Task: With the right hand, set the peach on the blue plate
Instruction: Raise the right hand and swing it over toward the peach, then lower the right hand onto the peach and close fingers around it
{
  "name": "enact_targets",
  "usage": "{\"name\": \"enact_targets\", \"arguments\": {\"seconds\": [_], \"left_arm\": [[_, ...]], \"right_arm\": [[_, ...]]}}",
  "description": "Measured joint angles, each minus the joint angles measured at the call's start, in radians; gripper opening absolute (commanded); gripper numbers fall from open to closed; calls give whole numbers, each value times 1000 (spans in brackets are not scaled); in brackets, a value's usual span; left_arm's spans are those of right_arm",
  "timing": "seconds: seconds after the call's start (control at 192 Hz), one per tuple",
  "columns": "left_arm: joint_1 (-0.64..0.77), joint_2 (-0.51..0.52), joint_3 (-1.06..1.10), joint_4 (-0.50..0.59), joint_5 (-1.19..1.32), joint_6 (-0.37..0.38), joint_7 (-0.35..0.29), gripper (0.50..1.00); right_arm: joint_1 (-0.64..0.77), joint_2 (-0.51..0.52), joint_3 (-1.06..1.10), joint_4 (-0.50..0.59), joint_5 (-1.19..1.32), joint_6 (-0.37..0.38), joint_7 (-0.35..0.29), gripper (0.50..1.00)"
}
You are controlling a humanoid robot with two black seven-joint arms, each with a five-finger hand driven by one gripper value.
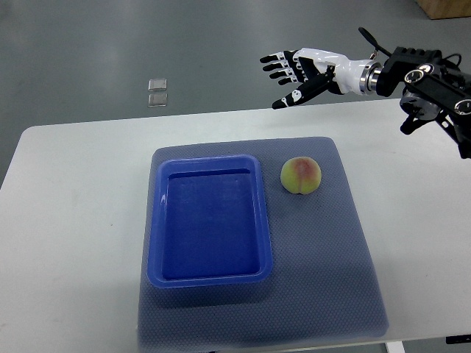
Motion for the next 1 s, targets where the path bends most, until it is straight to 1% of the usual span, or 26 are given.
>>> {"name": "enact_targets", "arguments": {"seconds": [0.088,0.161,0.234,0.281,0.364,0.479,0.703,0.999], "left_arm": [[0,0,0,-4,0,0,0,1000],[-1,0,0,-4,0,0,0,1000],[0,0,0,-4,0,0,0,1000],[0,0,0,-4,0,0,0,1000],[0,0,0,-2,0,0,0,1000],[0,0,-1,-2,0,0,0,1000],[0,0,0,-3,0,0,0,1000],[0,0,0,-2,0,0,0,1000]], "right_arm": [[111,-34,-130,63,-120,40,-79,932],[190,-51,-235,126,-170,79,-141,932],[249,-57,-319,177,-190,95,-179,932],[272,-53,-364,201,-197,98,-192,930],[286,-38,-412,219,-212,99,-201,930],[281,-17,-438,223,-232,76,-207,930],[199,14,-447,222,-239,-3,-209,930],[120,24,-447,215,-240,-43,-207,930]]}}
